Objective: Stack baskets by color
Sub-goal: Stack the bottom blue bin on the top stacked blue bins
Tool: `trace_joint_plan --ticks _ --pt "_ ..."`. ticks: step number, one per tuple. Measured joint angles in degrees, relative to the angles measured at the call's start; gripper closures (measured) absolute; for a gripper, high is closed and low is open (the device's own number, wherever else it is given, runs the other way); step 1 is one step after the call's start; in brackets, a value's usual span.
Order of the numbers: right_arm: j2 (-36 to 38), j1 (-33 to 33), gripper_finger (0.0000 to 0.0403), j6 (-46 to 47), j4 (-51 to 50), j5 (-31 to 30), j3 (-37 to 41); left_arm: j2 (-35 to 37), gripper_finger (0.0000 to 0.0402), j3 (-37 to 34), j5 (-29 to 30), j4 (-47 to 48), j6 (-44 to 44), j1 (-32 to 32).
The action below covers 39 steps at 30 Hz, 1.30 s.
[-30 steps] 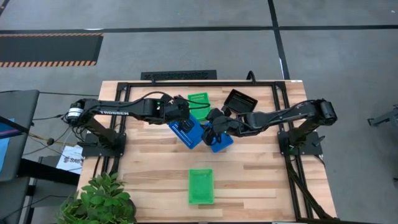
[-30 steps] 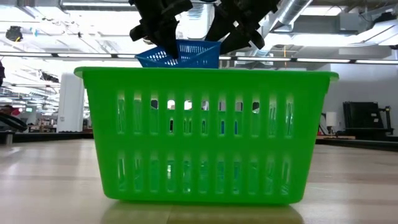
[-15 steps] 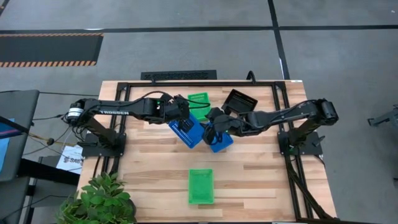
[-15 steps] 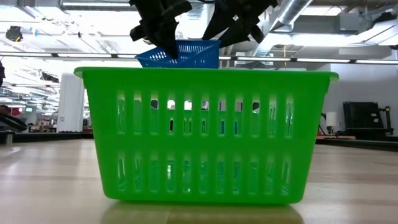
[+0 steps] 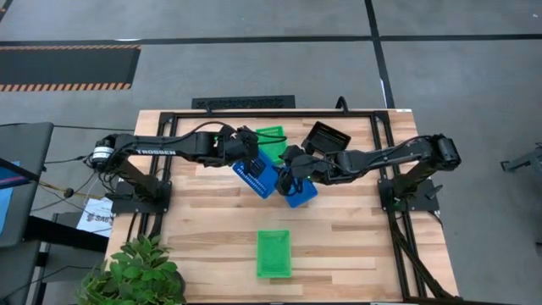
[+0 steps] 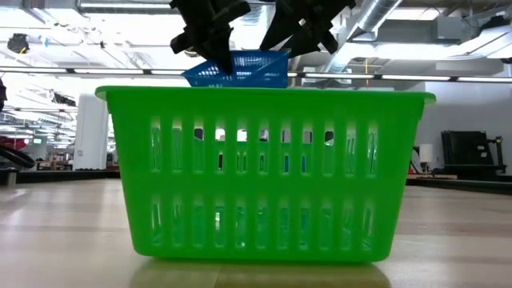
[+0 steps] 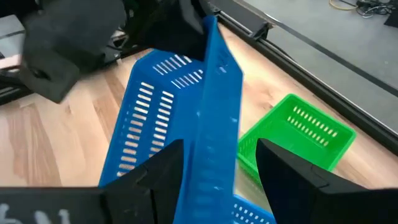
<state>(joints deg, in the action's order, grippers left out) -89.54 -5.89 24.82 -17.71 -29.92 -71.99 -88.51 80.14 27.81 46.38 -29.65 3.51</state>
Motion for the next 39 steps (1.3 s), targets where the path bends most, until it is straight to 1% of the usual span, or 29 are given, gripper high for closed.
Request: trace_joint_plan --ticks 6,9,10,12,17,18,22,24,26,29,31,33,35,37,39 --pt "0.0 0.4 0.0182 0.2 -4.3 0.0 0.0 0.0 0.0401 0.0 -2.2 -4.6 2.1 0.0" --pt "0.0 0.5 0.0197 0.3 -6.6 0.0 -0.1 0.0 0.0401 0.0 -3.2 -5.9 4.1 0.0" --pt "0.0 0.5 0.0208 0.4 -7.2 0.0 -0.1 -0.1 0.0401 0.0 -3.4 -6.4 4.7 0.0" --pt "0.0 0.4 0.0245 0.8 -8.6 0.0 -0.2 -0.1 0.0401 0.0 -4.1 -7.1 5.8 0.0" --pt "0.0 0.4 0.0377 1.5 -10.4 -0.1 -0.2 -0.2 0.0401 -0.1 -6.0 -7.8 6.9 0.0" --pt "0.0 0.4 0.0388 1.5 -10.4 0.0 -0.2 -0.2 0.0401 -0.1 -6.5 -8.1 7.2 0.1" --pt "0.0 0.7 0.0396 2.4 -11.0 1.1 -0.2 -0.2 0.0391 -0.1 -7.0 -10.3 9.7 0.0" --pt "0.0 0.8 0.0397 2.9 -11.7 1.2 -0.2 -0.1 0.037 -0.1 -8.0 -11.2 10.6 0.1" --pt "0.0 1.1 0.0399 4.5 -12.4 1.3 -0.1 -0.1 0.0338 -0.1 -9.3 -11.4 10.7 0.1" --pt "0.0 1.5 0.04 7.0 -14.2 1.5 -0.1 0.2 0.0274 0.8 -11.7 -11.0 11.4 -0.1" --pt "0.0 2.1 0.04 8.6 -15.5 1.5 0.0 0.6 0.0229 2.7 -12.0 -10.3 11.4 -0.1" --pt "0.0 2.6 0.04 9.6 -17.0 1.6 0.0 0.8 0.0189 5.5 -12.4 -8.4 11.6 -0.1" --pt "-0.1 3.1 0.0401 10.3 -18.6 1.8 0.0 1.0 0.0157 9.1 -11.8 -5.8 11.6 -0.1" --pt "0.4 3.9 0.0401 12.4 -20.6 3.5 0.0 1.0 0.0134 13.5 -11.5 -1.8 12.3 -0.1" --pt "1.5 4.9 0.0401 14.3 -23.3 5.9 0.0 1.0 0.0122 17.9 -11.5 3.5 13.2 -0.1"
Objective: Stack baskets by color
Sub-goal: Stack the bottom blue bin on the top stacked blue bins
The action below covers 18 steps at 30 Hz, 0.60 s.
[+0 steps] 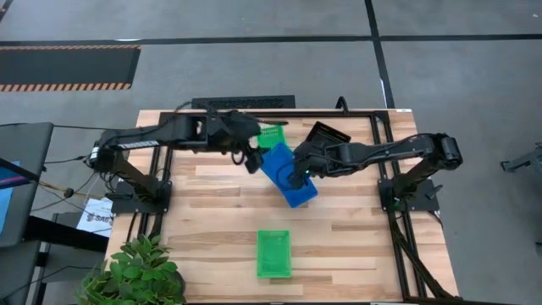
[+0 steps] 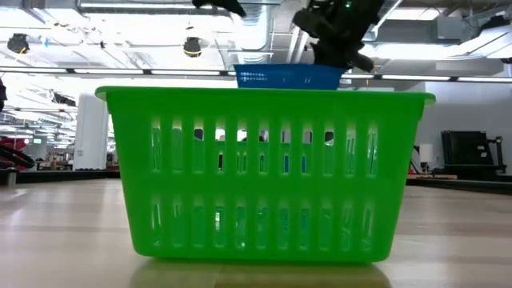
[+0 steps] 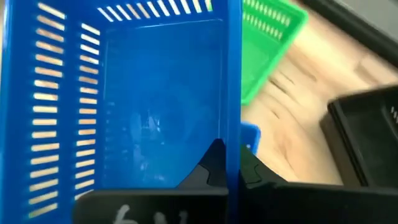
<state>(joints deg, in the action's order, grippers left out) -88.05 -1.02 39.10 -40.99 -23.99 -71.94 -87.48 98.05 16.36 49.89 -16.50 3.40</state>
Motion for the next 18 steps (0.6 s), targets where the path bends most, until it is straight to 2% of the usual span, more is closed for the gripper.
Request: trace_joint_plan --ticks 4,8,14,18 --pt "4.3 1.6 0.0401 4.0 -2.7 3.6 1.1 0.6 0.0119 7.0 0.4 7.7 1.2 -0.6" --pt "10.9 2.8 0.0402 6.4 -2.0 7.8 5.5 5.2 0.0126 9.2 0.9 8.7 0.9 -2.0" --pt "18.8 2.4 0.0402 11.7 8.8 11.2 16.6 16.3 0.0131 6.3 11.5 5.2 -1.7 -6.2" --pt "19.0 2.4 0.0402 14.4 13.8 12.6 21.1 24.3 0.0132 -0.3 15.6 0.1 -4.9 -9.2"
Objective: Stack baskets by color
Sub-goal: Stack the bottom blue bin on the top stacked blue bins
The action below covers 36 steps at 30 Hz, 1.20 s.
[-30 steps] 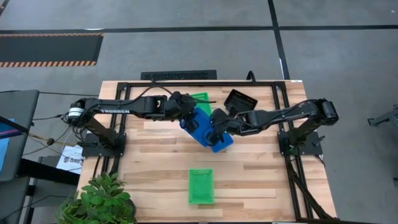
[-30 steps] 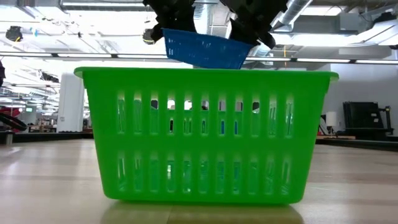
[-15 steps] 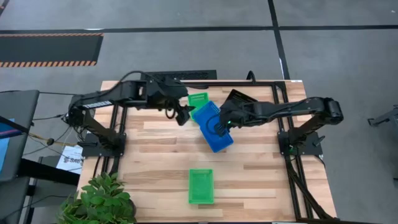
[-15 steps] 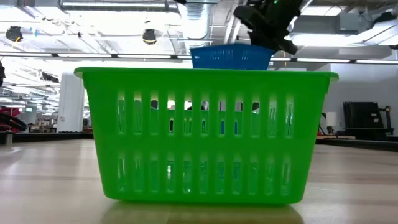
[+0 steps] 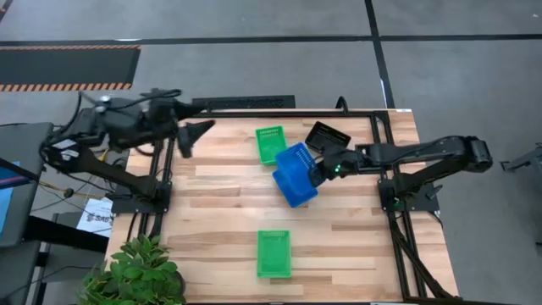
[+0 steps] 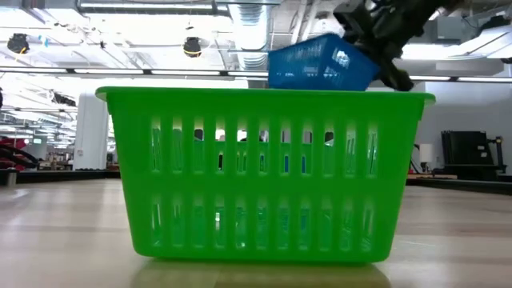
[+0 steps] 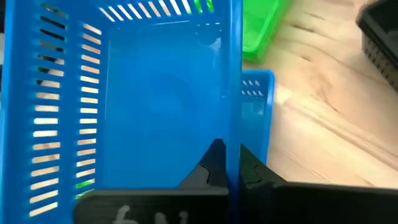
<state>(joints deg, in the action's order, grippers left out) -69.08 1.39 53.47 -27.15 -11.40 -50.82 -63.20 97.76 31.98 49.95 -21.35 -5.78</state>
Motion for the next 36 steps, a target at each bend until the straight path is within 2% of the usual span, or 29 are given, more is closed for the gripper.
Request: trace_joint_plan --ticks 7,12,17,21,27,36 --pt "-3.6 -1.4 0.0402 3.0 0.6 1.1 1.7 12.6 0.0132 -17.8 3.8 -11.2 -5.5 -2.5" --pt "-4.6 -2.4 0.0402 4.6 1.7 1.2 2.7 20.4 0.0132 -30.6 4.4 -20.7 -9.0 -2.6" --pt "-6.3 -2.3 0.0402 3.3 3.6 1.2 3.0 25.6 0.0132 -38.7 4.8 -25.3 -12.5 -2.6" --pt "-9.4 -0.8 0.0402 1.7 4.3 1.5 3.1 27.8 0.0132 -41.6 4.9 -25.8 -14.9 -2.6" --pt "-13.8 2.0 0.0399 -1.0 7.4 4.4 3.0 28.5 0.0132 -42.0 4.7 -25.5 -15.2 -2.6" --pt "-13.4 2.0 0.0395 -1.3 4.4 4.8 3.0 28.5 0.0132 -42.0 4.4 -25.2 -15.2 -2.6"
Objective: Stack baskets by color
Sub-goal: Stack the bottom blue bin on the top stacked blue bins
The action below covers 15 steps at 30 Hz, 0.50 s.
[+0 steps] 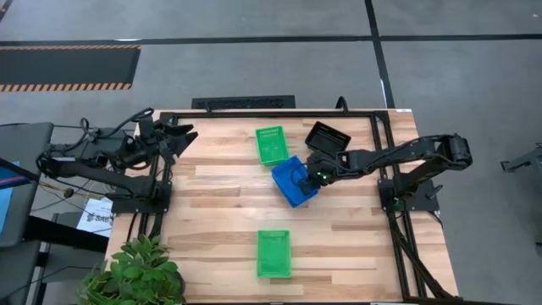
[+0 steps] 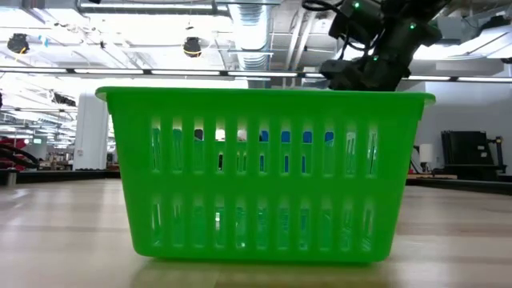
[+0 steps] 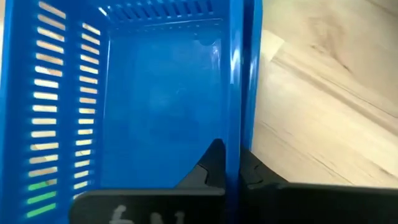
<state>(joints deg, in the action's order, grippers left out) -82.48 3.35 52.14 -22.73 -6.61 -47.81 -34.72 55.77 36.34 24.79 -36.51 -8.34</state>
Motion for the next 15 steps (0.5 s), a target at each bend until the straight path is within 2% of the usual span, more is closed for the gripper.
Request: trace_joint_plan --ticks 8,11,15 --pt "-2.5 0.0 0.0384 -0.1 -0.7 0.5 0.0 0.0 0.0132 0.0 0.0 0.1 0.0 0.0" --pt "-4.0 -0.2 0.036 -0.1 -0.5 1.3 -0.1 0.0 0.0132 0.0 0.0 0.2 0.0 0.0" --pt "-3.8 -0.3 0.0307 -0.1 -0.6 1.9 -0.2 0.0 0.0132 0.0 0.0 0.2 0.0 0.0"
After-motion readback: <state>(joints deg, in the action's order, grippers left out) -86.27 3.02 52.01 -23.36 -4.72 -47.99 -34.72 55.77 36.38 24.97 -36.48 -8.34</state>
